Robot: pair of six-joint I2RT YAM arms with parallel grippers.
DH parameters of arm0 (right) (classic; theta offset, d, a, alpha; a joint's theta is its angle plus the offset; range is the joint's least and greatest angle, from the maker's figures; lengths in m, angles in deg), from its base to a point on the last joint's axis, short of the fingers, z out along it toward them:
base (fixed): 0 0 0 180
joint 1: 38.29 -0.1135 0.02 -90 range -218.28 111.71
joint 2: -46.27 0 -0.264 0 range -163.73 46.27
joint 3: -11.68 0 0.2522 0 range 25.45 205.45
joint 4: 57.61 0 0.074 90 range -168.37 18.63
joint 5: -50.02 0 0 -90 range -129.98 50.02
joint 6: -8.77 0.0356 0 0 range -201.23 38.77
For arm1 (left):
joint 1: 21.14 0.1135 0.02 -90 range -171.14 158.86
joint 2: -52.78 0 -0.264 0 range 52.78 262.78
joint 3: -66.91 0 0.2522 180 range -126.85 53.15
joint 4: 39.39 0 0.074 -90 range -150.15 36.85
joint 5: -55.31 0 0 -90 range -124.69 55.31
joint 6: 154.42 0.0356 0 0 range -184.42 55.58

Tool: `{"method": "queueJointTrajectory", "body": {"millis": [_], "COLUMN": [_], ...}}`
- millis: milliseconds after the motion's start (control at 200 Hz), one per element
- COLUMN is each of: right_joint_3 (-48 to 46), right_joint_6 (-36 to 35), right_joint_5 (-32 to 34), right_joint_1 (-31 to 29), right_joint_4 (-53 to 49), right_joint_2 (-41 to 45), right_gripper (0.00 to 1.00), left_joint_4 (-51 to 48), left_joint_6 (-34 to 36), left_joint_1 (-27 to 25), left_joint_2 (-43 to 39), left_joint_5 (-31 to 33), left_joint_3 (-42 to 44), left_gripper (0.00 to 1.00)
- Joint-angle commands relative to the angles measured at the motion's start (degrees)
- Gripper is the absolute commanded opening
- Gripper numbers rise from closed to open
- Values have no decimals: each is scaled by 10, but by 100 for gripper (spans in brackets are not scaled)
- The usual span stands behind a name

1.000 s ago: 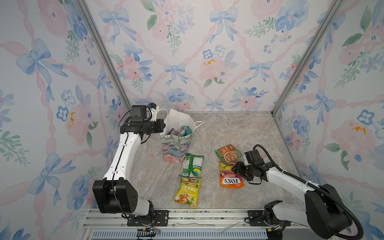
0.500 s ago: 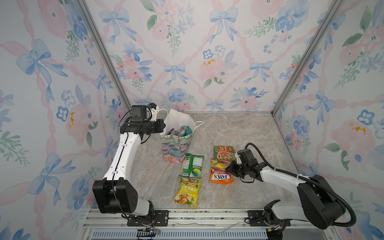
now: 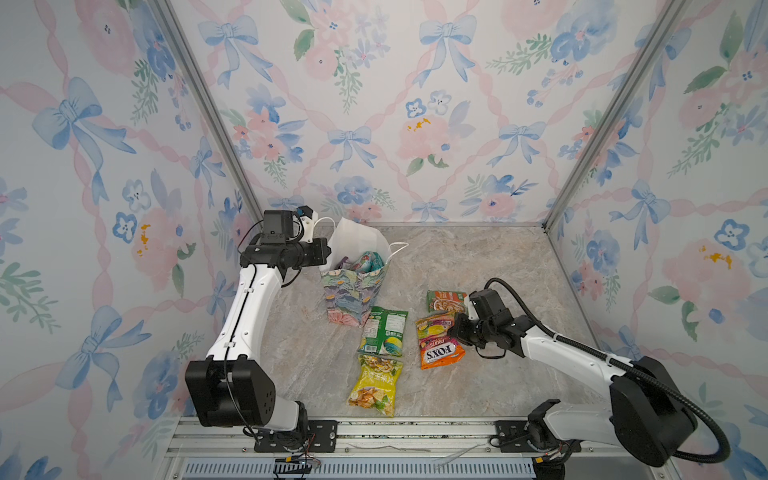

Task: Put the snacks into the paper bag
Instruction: 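Lift the orange Fox's packet with the right gripper and carry it toward the bag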

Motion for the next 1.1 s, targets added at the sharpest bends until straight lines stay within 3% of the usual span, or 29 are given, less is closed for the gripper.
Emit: {"method": "queueJointTrajectory", "body": {"millis": [0,460,1095], "right_joint_3": [43,134,429], "right_joint_6": [-10,-13,-113], "right_joint_5": [10,41,101], "right_joint_1": [-9,-15,25], "right_joint_4": [-43,-79,-48], "right_joint_2": [23,46,-95], "right_gripper": [0,0,0], "left_joint_4": [-3,-3,-3], "left_joint_6": [3,3,3], "left_joint_1": [3,4,4], "left_joint_2": [-3,-4,-6], "left_joint_5": [-9,-11,-11], "left_joint_3": [6,5,5], "left_gripper": [0,0,0]}}
